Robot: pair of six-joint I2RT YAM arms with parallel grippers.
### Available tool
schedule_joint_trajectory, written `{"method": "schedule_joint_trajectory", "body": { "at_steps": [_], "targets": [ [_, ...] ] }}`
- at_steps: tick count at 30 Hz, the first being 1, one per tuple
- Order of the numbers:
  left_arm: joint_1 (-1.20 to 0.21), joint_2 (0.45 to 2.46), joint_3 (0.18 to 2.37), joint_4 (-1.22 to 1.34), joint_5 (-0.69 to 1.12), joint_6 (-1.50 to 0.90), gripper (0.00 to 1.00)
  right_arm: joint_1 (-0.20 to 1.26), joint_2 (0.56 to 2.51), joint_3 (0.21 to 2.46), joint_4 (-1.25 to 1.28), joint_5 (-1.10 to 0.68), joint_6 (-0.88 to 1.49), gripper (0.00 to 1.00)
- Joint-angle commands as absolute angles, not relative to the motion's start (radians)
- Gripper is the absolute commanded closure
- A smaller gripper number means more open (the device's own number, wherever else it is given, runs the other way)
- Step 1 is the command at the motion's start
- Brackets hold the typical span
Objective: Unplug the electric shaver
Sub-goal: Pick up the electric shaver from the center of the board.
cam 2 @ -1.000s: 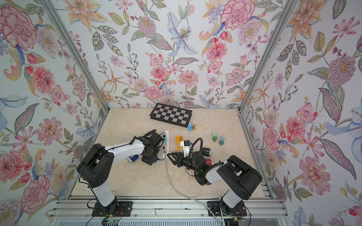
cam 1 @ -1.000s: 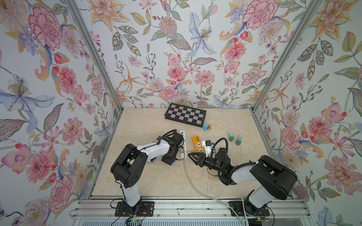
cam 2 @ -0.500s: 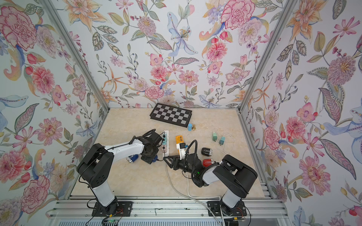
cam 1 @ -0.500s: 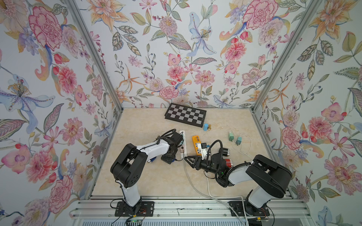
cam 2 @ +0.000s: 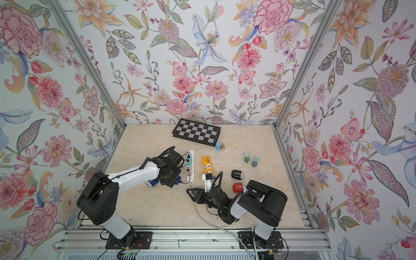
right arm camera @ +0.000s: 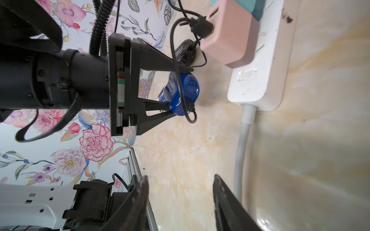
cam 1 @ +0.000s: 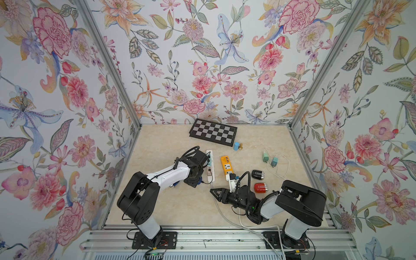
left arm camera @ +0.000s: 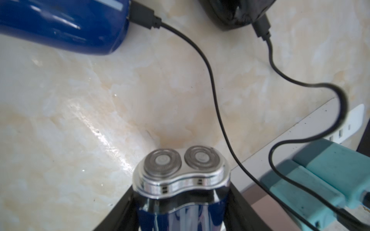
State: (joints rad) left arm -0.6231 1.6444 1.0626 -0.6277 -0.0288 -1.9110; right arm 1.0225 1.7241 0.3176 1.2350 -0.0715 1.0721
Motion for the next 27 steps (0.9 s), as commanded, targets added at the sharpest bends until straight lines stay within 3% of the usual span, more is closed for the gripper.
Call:
{"method": "schedule_joint_trajectory", "body": {
  "at_steps": [1,11,27],
  "targets": [
    [-0.637,1.600,1.058,-0.675,-0.029,-1.934,0.62,1.039,1.780,0.339,1.345,-0.001,1.143,0.47],
    [-0.648,1.532,1.076,-0.714,-0.040,-1.951,0.63,1.121,1.889,0.401,1.573,0.110,1.110,0.48],
    [-0.650,1.510,1.092,-0.709,-0.020,-1.939,0.63,1.115,2.044,0.539,1.586,0.273,1.260,0.55]
  ]
}}
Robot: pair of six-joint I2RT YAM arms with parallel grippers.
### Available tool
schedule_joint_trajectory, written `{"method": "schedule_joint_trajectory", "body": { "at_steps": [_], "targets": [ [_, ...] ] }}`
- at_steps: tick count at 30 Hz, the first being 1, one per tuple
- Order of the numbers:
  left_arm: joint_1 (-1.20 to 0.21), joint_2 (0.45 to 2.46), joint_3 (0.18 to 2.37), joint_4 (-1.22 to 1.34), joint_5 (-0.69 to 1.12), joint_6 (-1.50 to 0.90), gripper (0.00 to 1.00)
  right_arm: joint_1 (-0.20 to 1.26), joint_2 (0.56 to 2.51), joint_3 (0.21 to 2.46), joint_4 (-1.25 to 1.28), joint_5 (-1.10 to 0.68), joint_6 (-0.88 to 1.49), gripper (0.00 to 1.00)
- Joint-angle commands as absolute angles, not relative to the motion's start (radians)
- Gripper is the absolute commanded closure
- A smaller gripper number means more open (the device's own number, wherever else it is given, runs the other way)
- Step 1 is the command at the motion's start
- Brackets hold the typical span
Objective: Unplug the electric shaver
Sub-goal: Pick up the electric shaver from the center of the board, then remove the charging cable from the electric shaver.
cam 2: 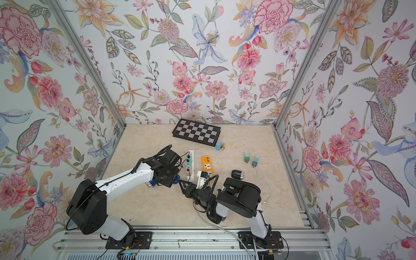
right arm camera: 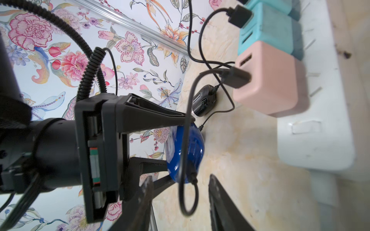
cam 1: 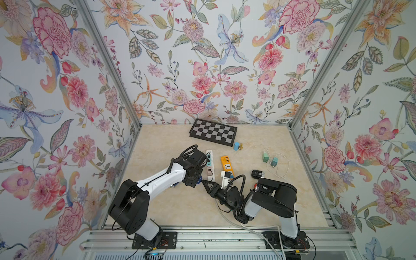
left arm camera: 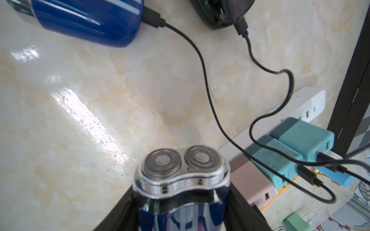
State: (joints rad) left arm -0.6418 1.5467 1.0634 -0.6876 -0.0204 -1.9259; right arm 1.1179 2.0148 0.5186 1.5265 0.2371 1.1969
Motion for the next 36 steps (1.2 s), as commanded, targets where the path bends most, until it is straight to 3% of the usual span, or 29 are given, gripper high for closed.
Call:
{"method": "schedule_joint_trajectory", "body": {
  "at_steps": [1,8,19,26,36],
  "targets": [
    [-0.650,1.511,1.092,-0.708,-0.020,-1.940,0.63,1.114,2.046,0.545,1.586,0.270,1.259,0.55],
    [-0.653,1.508,1.098,-0.703,-0.015,-1.935,0.63,1.112,2.072,0.572,1.586,0.289,1.303,0.59],
    [-0.656,1.501,1.092,-0.698,-0.021,-1.937,0.63,1.110,2.082,0.599,1.587,0.293,1.375,0.72],
    [-0.657,1.503,1.082,-0.693,-0.018,-1.938,0.63,1.107,2.087,0.613,1.587,0.275,1.415,0.86],
    [-0.657,1.505,1.079,-0.685,-0.019,-1.939,0.63,1.106,2.097,0.624,1.587,0.254,1.435,0.95]
  ]
}}
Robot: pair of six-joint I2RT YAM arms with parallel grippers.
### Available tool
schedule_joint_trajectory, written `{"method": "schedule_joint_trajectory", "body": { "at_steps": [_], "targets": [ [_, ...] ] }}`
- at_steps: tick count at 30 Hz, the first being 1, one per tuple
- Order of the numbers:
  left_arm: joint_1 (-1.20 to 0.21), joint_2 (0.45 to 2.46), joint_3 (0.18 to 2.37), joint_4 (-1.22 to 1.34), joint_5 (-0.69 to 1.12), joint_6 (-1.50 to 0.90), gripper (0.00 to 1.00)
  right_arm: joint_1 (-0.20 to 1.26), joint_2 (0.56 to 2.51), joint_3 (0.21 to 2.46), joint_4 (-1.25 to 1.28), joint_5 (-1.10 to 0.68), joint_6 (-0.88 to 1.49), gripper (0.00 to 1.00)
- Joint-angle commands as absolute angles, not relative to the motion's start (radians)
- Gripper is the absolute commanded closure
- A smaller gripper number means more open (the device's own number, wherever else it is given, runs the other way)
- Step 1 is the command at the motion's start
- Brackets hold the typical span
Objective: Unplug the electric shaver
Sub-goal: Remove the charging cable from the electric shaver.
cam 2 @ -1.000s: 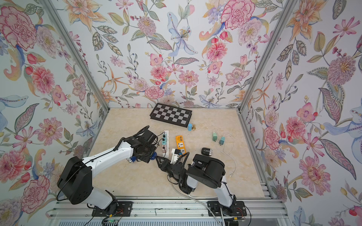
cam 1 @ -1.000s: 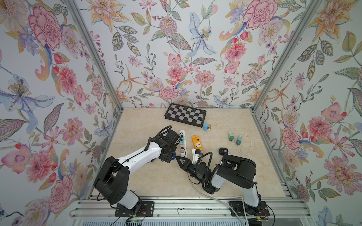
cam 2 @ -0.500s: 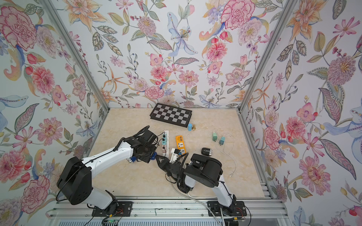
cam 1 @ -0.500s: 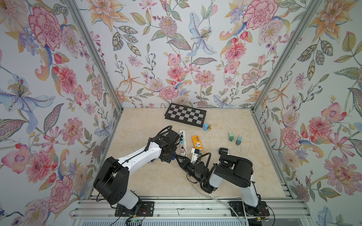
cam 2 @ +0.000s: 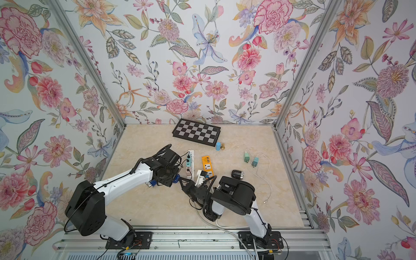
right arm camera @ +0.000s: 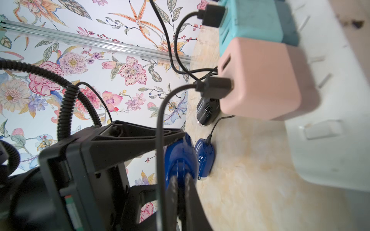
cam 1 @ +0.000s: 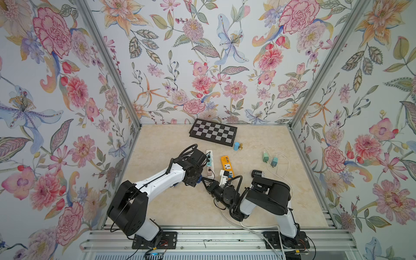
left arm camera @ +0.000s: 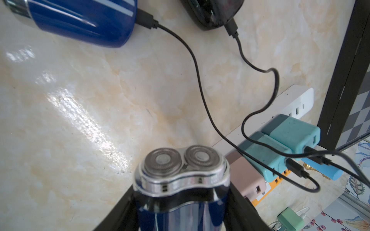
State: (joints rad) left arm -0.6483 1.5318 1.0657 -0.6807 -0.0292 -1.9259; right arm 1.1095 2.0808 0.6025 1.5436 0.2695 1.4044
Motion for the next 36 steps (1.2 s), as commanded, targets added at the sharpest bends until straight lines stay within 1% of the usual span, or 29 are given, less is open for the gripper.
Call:
{"method": "schedule_joint_trajectory", "body": {
  "at_steps": [1,3,11,13,14,18,20,22,27,31,36],
  "targets": [
    [-0.656,1.503,1.079,-0.688,-0.022,-1.939,0.63,1.106,2.097,0.623,1.587,0.257,1.437,0.96],
    [-0.656,1.499,1.077,-0.691,-0.030,-1.938,0.63,1.105,2.088,0.613,1.586,0.265,1.432,1.00],
    [-0.655,1.489,1.064,-0.672,-0.051,-1.947,0.69,1.152,2.055,0.588,1.588,0.370,1.411,1.00],
    [-0.655,1.495,1.070,-0.672,-0.051,-1.938,0.70,1.147,2.062,0.599,1.587,0.354,1.398,1.00],
    [-0.655,1.498,1.074,-0.672,-0.050,-1.927,0.73,1.137,2.064,0.600,1.588,0.330,1.390,1.00],
    [-0.653,1.505,1.074,-0.681,-0.044,-1.911,0.74,1.075,2.058,0.549,1.586,0.204,1.375,1.00],
    [-0.652,1.498,1.068,-0.679,-0.050,-1.907,0.78,1.060,2.038,0.504,1.587,0.221,1.382,1.00],
    [-0.651,1.491,1.062,-0.679,-0.058,-1.910,0.78,1.058,2.009,0.478,1.587,0.257,1.369,1.00],
    [-0.650,1.497,1.072,-0.678,-0.068,-1.914,0.78,1.117,1.994,0.528,1.588,0.329,1.351,1.00],
    [-0.651,1.511,1.091,-0.695,-0.071,-1.897,0.78,1.122,2.009,0.560,1.586,0.280,1.336,1.00],
    [-0.648,1.496,1.076,-0.696,-0.085,-1.892,0.79,1.062,2.006,0.506,1.579,0.183,1.336,1.00]
  ]
}}
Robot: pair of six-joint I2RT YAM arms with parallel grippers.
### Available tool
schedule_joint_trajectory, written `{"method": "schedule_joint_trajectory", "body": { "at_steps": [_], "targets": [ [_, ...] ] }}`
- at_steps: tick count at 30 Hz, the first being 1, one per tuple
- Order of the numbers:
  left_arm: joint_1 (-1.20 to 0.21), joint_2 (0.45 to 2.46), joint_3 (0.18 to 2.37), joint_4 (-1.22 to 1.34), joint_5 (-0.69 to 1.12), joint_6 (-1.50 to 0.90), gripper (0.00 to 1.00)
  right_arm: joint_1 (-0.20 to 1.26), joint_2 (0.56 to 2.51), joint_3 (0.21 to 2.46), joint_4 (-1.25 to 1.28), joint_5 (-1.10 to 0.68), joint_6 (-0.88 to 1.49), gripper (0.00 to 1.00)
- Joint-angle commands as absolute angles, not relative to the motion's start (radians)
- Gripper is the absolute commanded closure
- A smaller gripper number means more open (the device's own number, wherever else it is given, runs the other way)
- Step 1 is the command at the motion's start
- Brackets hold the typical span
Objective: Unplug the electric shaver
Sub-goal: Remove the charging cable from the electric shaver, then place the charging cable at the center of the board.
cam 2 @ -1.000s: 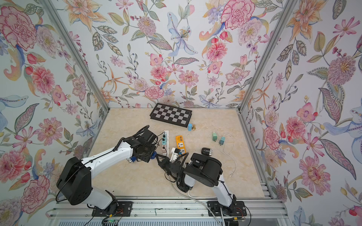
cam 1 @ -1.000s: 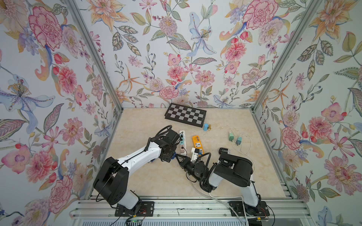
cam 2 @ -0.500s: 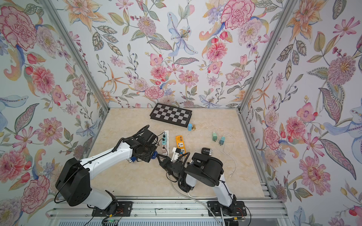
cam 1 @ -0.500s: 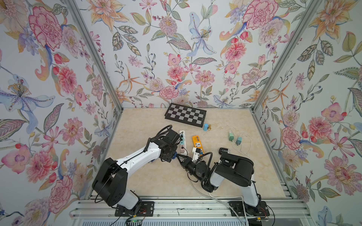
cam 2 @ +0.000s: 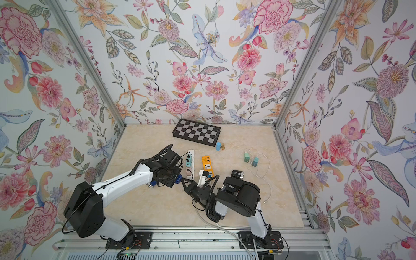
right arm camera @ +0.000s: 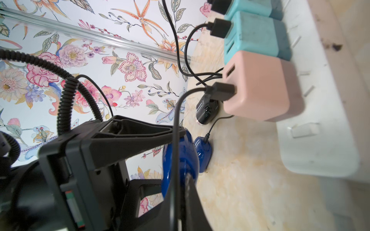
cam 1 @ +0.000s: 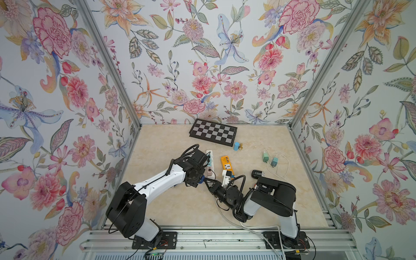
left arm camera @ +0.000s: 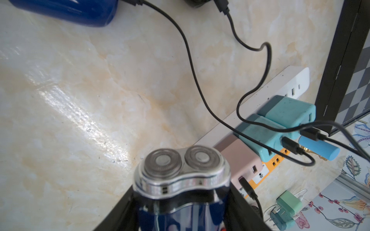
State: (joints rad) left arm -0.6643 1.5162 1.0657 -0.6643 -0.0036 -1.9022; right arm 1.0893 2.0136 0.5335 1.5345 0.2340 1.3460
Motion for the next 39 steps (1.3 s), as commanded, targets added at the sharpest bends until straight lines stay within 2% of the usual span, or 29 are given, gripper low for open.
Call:
{"method": "schedule_joint_trajectory", "body": {
  "at_steps": [1,6,17,25,33,39],
  "targets": [
    [-0.646,1.493,1.074,-0.695,-0.087,-1.888,0.79,1.051,2.006,0.505,1.576,0.158,1.336,1.00],
    [-0.638,1.488,1.078,-0.696,-0.094,-1.869,0.81,1.031,2.012,0.513,1.586,0.114,1.324,1.00],
    [-0.637,1.470,1.060,-0.710,-0.117,-1.894,0.82,1.104,1.940,0.500,1.586,0.344,1.268,1.00],
    [-0.628,1.472,1.053,-0.708,-0.106,-1.866,0.82,1.063,1.949,0.492,1.579,0.216,1.284,1.00],
    [-0.614,1.458,1.076,-0.742,-0.161,-1.772,0.81,1.036,1.978,0.510,1.489,-0.004,1.294,1.00],
    [-0.614,1.450,1.080,-0.769,-0.177,-1.705,0.81,1.025,1.987,0.545,1.332,-0.172,1.256,1.00]
  ]
}}
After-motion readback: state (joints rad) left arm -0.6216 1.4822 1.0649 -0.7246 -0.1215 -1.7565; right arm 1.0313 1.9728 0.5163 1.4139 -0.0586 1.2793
